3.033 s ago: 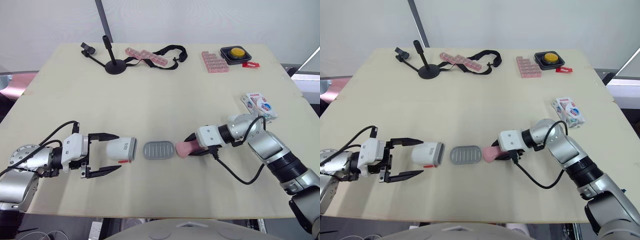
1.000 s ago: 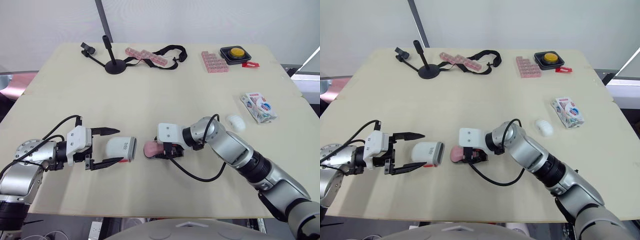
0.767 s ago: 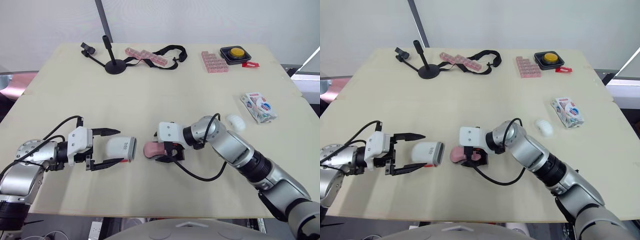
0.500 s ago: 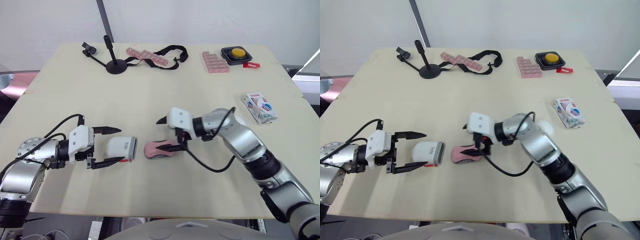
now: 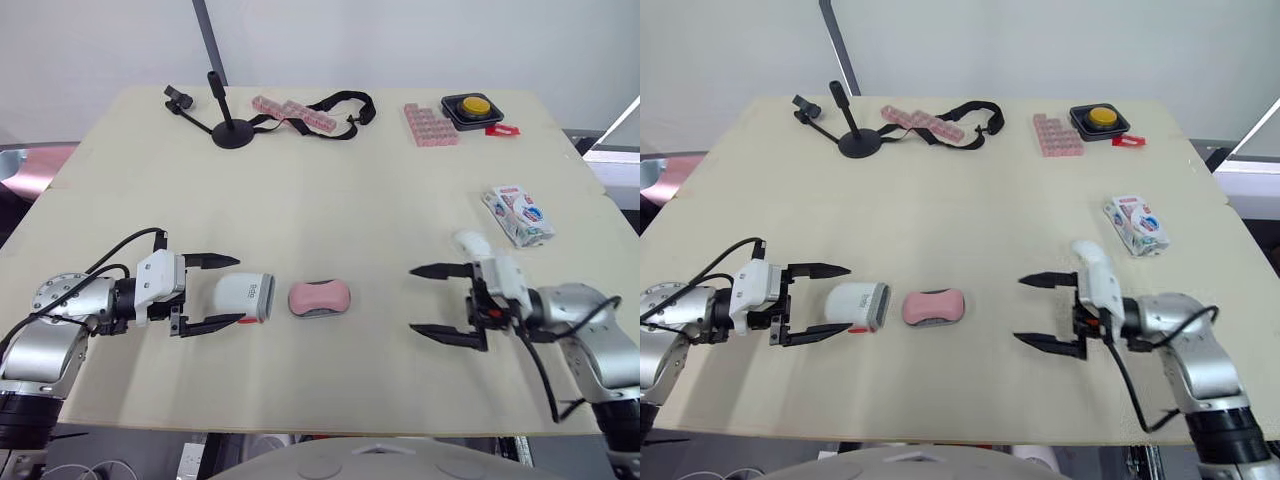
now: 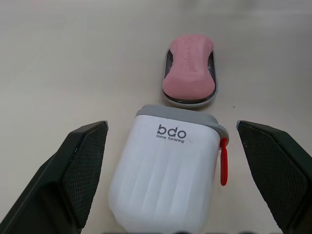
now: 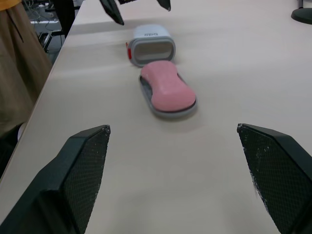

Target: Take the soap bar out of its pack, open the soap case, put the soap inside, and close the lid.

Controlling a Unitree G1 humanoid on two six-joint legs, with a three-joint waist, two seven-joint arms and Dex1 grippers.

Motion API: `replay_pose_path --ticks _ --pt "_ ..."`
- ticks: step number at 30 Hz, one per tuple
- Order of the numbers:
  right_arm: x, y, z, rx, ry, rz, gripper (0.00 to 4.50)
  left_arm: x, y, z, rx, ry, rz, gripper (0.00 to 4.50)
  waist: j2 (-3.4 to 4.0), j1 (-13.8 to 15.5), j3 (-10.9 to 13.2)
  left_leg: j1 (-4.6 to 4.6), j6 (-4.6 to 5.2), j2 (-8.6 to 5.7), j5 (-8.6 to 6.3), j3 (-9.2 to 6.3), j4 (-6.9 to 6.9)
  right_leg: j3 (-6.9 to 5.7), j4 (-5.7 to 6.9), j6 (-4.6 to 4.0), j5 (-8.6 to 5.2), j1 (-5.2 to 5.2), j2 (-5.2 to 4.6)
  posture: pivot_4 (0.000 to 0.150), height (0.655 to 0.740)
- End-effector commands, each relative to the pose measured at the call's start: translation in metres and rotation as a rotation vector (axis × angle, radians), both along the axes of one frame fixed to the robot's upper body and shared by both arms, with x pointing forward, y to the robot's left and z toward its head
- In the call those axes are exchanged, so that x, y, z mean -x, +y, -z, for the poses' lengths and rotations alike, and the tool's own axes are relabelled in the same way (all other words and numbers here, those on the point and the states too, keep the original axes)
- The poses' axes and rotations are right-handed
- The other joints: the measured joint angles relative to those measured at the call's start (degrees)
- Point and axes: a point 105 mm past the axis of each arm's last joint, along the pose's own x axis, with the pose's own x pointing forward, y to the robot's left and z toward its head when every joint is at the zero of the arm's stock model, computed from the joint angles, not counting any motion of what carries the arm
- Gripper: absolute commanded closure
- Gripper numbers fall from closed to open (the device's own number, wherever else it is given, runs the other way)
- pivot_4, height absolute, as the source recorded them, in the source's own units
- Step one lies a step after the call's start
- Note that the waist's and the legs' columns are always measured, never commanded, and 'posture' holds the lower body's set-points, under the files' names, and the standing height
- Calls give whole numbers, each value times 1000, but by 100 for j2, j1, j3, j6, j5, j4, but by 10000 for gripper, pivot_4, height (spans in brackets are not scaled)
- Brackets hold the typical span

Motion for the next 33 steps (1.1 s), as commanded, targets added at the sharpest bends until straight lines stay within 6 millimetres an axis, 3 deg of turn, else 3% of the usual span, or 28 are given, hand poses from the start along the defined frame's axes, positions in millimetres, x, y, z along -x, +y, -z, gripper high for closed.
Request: replay_pose_path --ticks 1,17,33 --pt "3 -16 -2 7 -55 1 492 -1 2 -3 -17 -20 12 0 0 -8 0 0 0 0 0 0 0 -1 0 0 0 2 0 1500 7400" --pt "3 -22 0 8 -61 19 492 -11 26 9 -140 97 68 0 0 59 -1 3 9 -2 4 -2 5 -5 1 0 0 1 -4 1500 7400" --pt "1 -23 2 35 -60 29 492 -24 9 23 -210 73 158 0 -1 106 -1 -2 10 -2 4 -2 7 -6 5 -1 0 2 -4 1500 7400"
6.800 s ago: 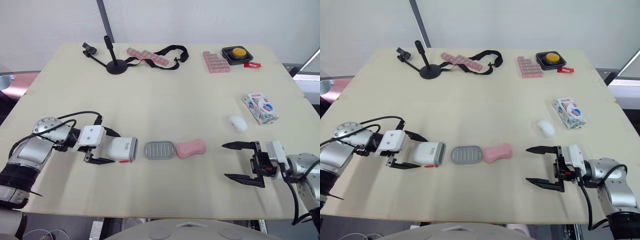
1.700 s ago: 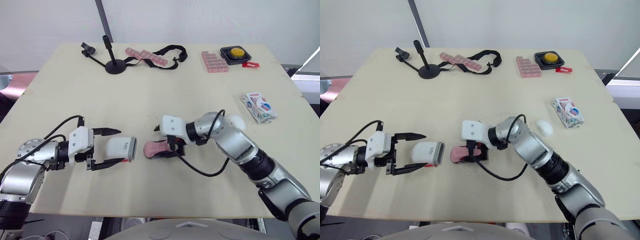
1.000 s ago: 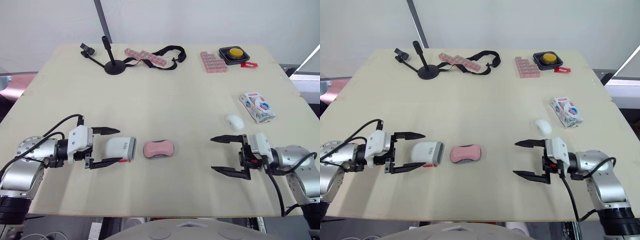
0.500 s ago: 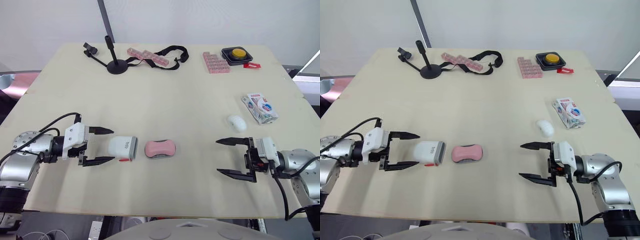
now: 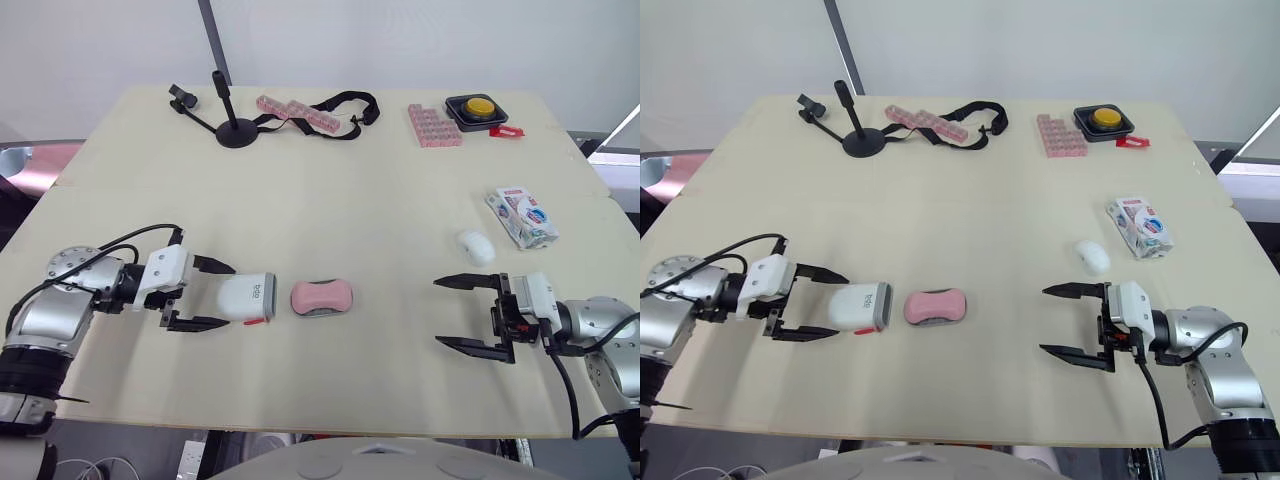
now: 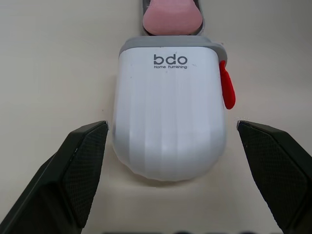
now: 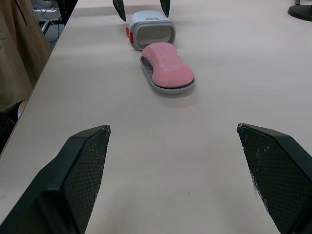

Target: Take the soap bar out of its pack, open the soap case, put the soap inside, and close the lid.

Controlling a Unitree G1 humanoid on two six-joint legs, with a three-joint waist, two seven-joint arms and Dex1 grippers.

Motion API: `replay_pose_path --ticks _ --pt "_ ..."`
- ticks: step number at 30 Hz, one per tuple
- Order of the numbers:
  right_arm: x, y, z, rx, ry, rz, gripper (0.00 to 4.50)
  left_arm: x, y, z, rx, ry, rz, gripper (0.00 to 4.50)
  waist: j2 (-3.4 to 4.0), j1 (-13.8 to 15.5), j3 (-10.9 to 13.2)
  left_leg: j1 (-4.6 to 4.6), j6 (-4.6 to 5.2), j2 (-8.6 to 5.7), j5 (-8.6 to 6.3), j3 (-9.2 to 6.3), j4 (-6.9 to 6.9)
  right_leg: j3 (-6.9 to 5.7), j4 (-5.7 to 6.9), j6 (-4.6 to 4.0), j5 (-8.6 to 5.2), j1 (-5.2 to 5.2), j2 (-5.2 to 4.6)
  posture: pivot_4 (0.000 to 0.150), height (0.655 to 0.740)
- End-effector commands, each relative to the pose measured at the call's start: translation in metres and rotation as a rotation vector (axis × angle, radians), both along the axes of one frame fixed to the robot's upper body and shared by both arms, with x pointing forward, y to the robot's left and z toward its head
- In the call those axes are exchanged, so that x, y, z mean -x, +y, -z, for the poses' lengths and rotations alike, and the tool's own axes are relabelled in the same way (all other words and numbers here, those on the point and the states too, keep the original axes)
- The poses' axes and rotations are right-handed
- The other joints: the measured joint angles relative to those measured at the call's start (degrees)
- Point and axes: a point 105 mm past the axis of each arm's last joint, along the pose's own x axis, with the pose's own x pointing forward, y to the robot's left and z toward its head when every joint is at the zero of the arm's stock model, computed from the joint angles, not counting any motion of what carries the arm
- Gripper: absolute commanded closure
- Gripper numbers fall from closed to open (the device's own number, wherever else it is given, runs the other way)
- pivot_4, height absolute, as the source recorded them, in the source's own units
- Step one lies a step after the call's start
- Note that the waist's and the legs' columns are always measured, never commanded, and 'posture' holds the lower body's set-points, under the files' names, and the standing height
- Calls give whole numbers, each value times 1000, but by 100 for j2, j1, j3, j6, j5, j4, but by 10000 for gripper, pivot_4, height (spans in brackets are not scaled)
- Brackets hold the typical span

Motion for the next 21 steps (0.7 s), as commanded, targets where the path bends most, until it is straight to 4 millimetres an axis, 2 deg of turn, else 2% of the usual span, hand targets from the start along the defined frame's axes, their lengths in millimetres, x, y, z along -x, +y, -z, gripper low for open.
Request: replay_pose_path --ticks 1,21 --pt "-1 -3 -6 16 -32 6 492 -3 0 0 -19 -34 5 0 0 -2 0 -1 0 0 0 0 0 0 0 0 0 0 0 1500 7400" --pt "-6 0 -7 34 -25 1 492 -4 -12 11 -4 -66 -13 0 0 18 0 -2 0 0 0 0 1 0 -2 0 0 0 -1 1500 7400"
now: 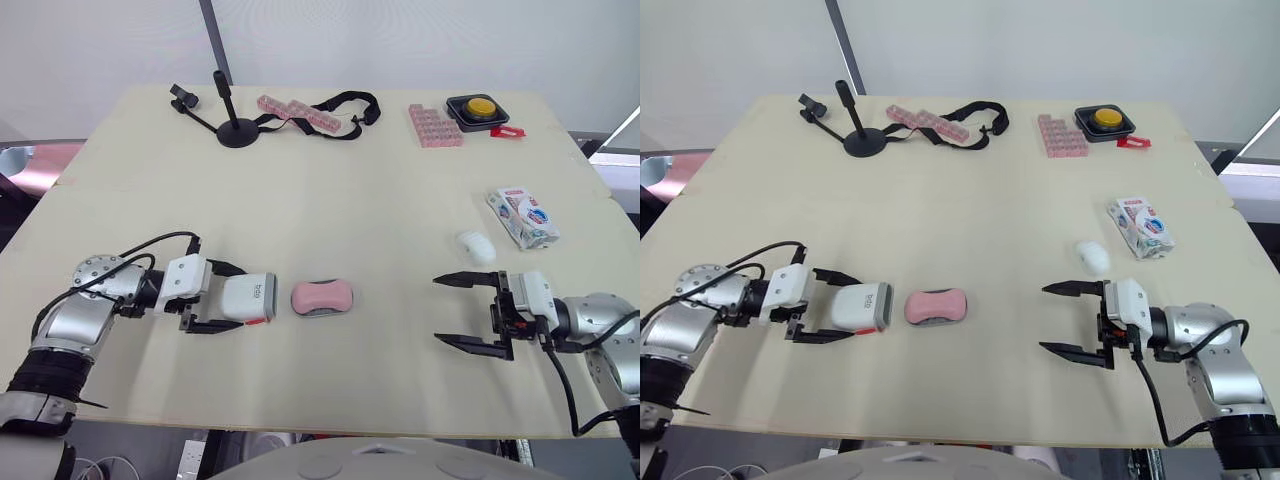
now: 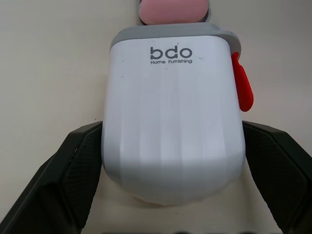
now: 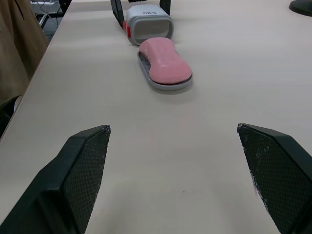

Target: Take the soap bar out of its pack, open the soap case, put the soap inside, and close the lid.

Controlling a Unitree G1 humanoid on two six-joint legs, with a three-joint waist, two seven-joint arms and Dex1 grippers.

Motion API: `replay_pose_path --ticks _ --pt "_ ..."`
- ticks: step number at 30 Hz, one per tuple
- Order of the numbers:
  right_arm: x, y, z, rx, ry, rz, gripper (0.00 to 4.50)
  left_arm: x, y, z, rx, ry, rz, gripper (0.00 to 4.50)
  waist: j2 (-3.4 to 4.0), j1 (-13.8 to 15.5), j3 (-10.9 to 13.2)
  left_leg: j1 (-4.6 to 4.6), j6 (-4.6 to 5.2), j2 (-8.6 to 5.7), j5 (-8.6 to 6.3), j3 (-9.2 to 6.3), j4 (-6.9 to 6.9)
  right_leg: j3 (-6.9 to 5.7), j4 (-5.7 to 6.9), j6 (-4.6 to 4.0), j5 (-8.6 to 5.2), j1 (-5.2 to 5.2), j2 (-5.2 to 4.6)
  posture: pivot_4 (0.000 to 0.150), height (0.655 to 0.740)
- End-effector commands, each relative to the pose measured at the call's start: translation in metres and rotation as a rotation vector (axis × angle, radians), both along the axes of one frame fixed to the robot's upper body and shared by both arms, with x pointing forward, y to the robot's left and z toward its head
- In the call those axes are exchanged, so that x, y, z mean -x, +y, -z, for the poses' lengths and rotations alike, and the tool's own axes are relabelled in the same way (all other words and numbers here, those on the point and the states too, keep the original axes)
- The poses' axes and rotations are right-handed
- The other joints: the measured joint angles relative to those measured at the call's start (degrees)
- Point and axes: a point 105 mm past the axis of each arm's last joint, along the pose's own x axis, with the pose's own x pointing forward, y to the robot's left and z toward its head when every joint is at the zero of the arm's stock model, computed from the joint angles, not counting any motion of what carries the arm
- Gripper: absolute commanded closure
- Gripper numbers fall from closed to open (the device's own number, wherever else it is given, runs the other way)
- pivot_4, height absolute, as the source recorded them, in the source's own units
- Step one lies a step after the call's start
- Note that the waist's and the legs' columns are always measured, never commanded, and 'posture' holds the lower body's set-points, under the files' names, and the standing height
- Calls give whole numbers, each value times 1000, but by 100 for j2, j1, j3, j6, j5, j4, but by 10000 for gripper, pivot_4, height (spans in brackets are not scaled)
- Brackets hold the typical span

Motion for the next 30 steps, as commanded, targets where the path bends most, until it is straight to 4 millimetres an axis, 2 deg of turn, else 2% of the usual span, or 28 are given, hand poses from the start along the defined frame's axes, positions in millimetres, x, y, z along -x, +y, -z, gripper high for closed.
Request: replay_pose_path --ticks 1,7,11,20,27,30 --pt "-2 -2 -7 12 -24 0 492 -1 0 -3 -5 -27 5 0 0 -1 0 0 0 0 0 0 0 0 0 0 0 0 0 1500 7400" --pt "-1 -1 -7 14 -19 -1 492 0 -2 -3 5 -30 12 0 0 1 0 0 0 0 0 0 0 0 0 0 0 0 0 1500 7400" --pt "-1 -1 -7 16 -17 0 0 -2 -3 -2 9 -31 11 10313 0 5 0 0 0 0 0 0 0 1 -1 0 0 0 0 1500 7400" --pt "-1 3 -12 46 -27 -35 0 -2 -2 -2 0 -56 21 10325 0 22 0 1 0 0 0 0 0 1 -2 0 0 0 0 1500 7400" --pt "-5 46 -35 80 -30 -157 0 2 8 -2 -39 -75 45 10325 1 -5 0 8 -1 2 1 1 -1 1 3 0 0 0 5 1500 7400" --pt "-11 78 -41 143 -44 -222 0 2 6 -4 -24 -70 36 10325 1 11 -1 9 -2 2 1 1 -1 0 13 0 0 -1 5 1500 7400"
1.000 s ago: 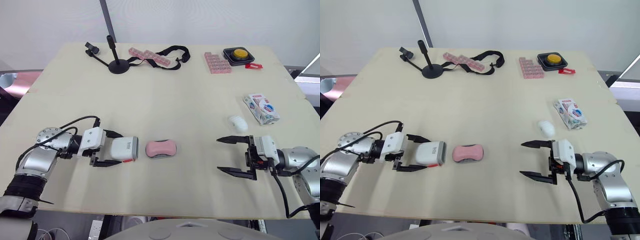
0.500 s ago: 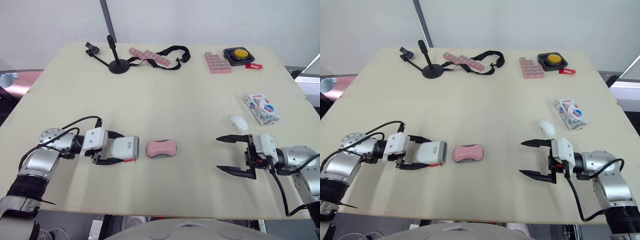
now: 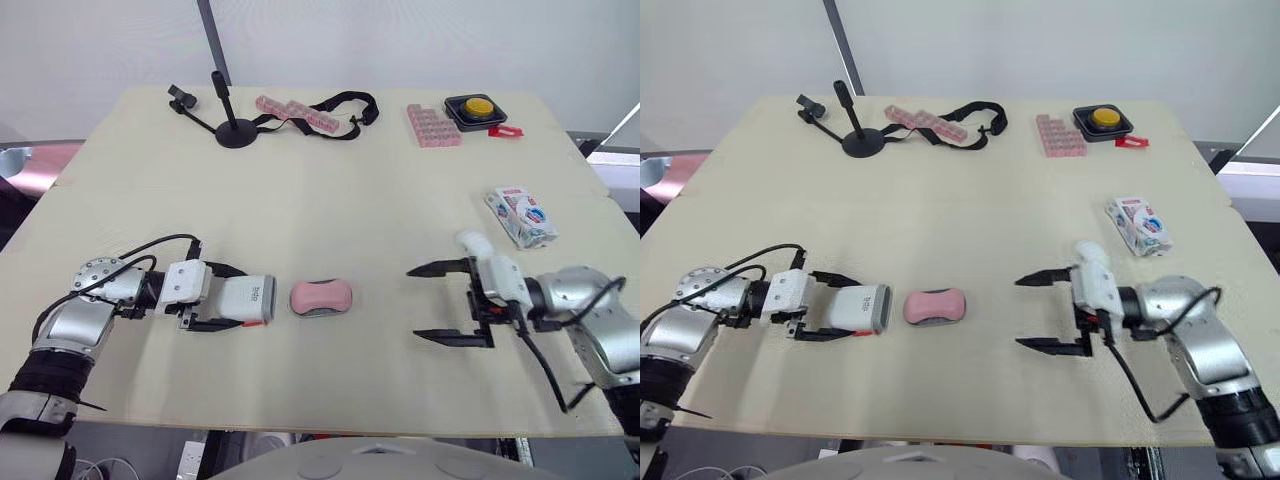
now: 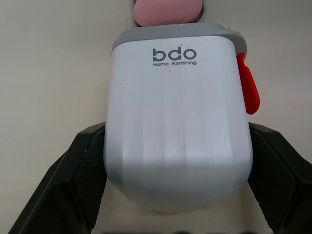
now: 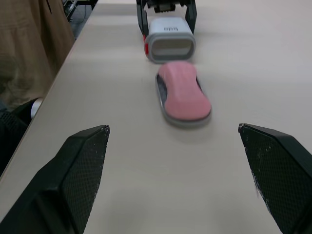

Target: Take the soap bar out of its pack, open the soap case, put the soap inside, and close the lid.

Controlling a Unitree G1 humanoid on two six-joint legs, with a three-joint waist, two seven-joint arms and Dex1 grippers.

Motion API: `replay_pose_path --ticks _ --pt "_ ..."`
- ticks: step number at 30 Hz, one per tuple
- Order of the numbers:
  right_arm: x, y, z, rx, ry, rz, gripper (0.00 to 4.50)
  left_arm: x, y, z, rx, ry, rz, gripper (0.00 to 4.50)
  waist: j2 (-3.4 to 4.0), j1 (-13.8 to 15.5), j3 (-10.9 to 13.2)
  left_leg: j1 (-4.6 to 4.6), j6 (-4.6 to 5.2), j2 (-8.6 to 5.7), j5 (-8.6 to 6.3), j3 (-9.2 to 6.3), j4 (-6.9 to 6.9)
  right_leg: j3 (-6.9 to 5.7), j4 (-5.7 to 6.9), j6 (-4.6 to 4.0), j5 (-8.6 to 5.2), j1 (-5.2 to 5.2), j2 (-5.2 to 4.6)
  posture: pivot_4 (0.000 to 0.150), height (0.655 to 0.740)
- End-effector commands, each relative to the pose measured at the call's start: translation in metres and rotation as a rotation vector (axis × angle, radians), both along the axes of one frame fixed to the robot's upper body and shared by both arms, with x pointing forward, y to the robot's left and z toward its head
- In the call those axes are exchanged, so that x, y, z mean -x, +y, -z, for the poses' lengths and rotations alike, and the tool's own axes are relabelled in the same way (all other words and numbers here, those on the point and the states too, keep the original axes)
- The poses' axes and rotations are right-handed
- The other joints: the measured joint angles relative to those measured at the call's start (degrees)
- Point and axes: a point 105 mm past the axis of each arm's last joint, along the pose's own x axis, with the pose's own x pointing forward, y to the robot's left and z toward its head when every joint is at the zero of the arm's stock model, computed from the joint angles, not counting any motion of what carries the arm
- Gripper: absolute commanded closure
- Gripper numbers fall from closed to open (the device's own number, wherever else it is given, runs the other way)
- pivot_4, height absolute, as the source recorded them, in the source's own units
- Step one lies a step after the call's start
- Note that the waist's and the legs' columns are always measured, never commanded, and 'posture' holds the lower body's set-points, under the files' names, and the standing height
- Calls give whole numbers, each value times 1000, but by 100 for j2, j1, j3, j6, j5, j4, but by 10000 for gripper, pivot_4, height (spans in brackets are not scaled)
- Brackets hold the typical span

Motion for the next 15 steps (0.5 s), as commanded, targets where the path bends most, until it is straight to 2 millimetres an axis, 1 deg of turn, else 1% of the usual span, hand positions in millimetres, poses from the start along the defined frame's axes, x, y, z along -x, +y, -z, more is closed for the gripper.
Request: replay_pose_path --ticks 1,4,8,11,15 --pt "-4 33 -7 87 -36 -69 0 -1 3 -5 -4 -7 -8 10325 0 -2 0 0 0 0 0 0 1 0 11 0 0 -1 0 1500 7400" --pt "-12 55 -3 145 -62 -97 0 -1 -1 -6 16 13 -18 10325 0 9 0 0 -2 0 1 -1 1 -1 18 0 0 -3 1 1500 7400" --pt "-19 86 -3 140 -50 -111 0 -1 -5 -8 32 25 -21 10325 0 0 0 0 -3 -2 1 1 1 1 19 0 0 -4 0 1500 7400" --pt "-23 99 4 181 -64 -121 0 -1 -7 -10 36 26 -17 10325 0 5 0 -3 -4 -2 2 1 1 0 24 0 0 -9 0 1500 7400" --pt "-30 107 11 205 -60 -114 0 -1 -9 -11 37 27 -12 10325 0 -7 0 -3 -5 -3 2 2 1 1 25 0 0 -10 0 1500 7400"
